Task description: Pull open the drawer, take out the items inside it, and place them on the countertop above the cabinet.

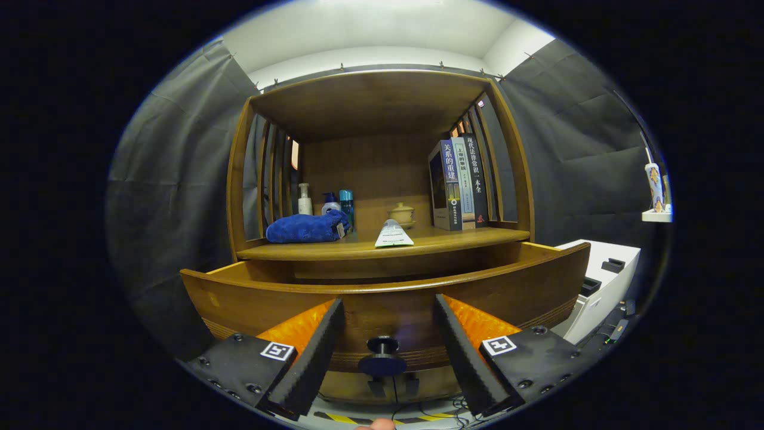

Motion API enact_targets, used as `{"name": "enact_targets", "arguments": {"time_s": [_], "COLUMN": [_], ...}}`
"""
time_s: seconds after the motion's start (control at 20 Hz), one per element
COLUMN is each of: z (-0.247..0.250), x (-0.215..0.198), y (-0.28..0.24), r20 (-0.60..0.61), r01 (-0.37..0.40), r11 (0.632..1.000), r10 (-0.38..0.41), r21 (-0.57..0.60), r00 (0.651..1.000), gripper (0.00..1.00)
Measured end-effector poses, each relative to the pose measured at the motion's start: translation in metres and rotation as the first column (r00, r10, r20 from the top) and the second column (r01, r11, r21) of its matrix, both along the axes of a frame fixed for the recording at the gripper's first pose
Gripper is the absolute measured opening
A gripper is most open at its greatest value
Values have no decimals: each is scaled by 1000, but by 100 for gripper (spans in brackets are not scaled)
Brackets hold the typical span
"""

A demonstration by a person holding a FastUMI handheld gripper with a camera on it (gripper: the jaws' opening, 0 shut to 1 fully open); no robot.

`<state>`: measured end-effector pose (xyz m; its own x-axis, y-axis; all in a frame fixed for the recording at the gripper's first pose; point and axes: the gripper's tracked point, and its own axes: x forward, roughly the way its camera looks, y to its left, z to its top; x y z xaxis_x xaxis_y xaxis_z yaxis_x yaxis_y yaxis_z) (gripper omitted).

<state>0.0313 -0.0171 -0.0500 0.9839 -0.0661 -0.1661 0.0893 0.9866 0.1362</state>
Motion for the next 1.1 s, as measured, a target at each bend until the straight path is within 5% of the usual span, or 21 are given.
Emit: {"name": "enact_targets", "arguments": {"time_s": [0.75, 1.1], "z": [-20, -21], "x": [101, 111], "y": [-6, -4], "r20": [-44, -35], "r01": [-8, -17], "r11": [1000, 1000], "r10": [9, 17], "r21": [24, 12], "r00": [999, 999], "gripper": [99, 98]}}
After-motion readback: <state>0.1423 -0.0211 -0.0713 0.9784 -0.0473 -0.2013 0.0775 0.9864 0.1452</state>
